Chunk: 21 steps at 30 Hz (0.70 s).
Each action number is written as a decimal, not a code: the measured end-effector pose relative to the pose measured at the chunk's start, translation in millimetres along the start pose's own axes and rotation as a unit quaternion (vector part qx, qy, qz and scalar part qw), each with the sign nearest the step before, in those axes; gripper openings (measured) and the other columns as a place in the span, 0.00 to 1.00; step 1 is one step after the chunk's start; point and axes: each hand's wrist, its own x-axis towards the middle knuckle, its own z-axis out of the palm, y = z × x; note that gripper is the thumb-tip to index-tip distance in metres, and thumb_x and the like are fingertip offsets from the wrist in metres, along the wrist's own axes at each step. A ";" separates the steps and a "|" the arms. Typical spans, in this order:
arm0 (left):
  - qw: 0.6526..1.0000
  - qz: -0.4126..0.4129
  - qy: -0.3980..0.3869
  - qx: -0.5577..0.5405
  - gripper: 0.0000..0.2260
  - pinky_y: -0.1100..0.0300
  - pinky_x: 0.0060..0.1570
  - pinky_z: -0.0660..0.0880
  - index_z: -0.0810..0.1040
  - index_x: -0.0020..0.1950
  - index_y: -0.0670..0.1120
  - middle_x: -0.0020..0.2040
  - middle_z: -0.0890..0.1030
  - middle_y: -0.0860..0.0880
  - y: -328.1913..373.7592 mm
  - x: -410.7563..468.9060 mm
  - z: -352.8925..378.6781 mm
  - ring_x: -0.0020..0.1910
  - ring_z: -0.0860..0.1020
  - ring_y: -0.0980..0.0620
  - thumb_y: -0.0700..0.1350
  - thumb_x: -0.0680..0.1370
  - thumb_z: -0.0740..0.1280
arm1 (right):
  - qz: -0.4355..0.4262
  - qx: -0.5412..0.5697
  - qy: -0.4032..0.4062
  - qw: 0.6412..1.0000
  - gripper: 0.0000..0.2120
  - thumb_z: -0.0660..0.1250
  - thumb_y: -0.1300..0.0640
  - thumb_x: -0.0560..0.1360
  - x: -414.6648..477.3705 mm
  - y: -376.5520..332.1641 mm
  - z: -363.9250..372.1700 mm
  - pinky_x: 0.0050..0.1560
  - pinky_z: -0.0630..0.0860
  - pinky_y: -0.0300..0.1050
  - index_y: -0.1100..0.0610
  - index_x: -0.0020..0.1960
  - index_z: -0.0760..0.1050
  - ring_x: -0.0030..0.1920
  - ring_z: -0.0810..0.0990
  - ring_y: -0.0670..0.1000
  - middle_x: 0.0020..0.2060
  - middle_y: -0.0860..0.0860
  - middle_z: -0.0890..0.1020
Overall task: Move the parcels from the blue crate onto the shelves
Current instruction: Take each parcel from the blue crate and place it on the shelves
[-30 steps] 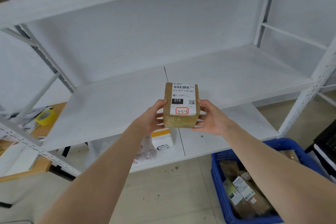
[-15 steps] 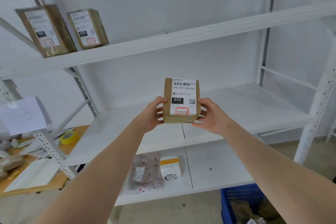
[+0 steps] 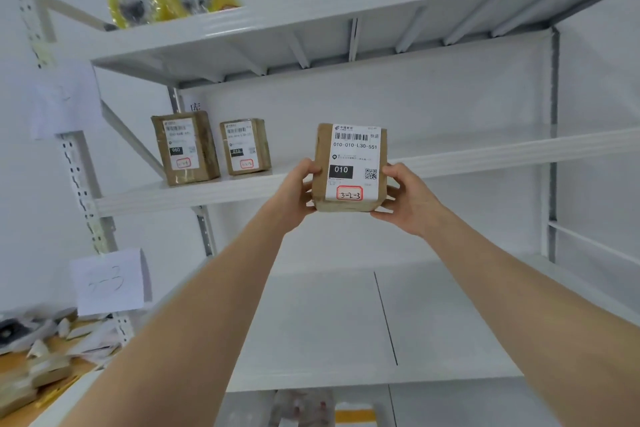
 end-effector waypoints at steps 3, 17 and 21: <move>1.000 0.025 0.009 -0.001 0.16 0.53 0.53 0.67 0.76 0.48 0.48 0.49 0.78 0.46 17.3 17.2 -17.3 0.49 0.69 0.47 0.52 0.62 0.64 | -0.027 -0.015 -0.005 1.000 0.07 0.61 0.52 0.75 25.2 -11.1 23.3 0.63 0.69 0.53 0.45 0.47 0.77 0.44 0.76 0.50 0.44 0.48 0.78; 0.995 0.095 0.022 -0.021 0.10 0.55 0.46 0.70 0.74 0.48 0.43 0.45 0.81 0.45 74.7 145.2 -139.5 0.48 0.75 0.45 0.46 0.71 0.60 | -0.106 -0.050 0.011 0.993 0.10 0.60 0.55 0.74 164.0 -22.9 135.0 0.58 0.70 0.49 0.44 0.45 0.78 0.42 0.74 0.49 0.40 0.47 0.79; 0.996 0.087 0.022 -0.009 0.07 0.57 0.45 0.71 0.74 0.47 0.43 0.44 0.81 0.46 76.1 165.1 -160.6 0.46 0.75 0.46 0.43 0.74 0.57 | -0.111 -0.071 0.020 0.991 0.11 0.59 0.57 0.74 190.4 -17.6 145.2 0.51 0.73 0.46 0.45 0.47 0.78 0.38 0.76 0.47 0.40 0.47 0.80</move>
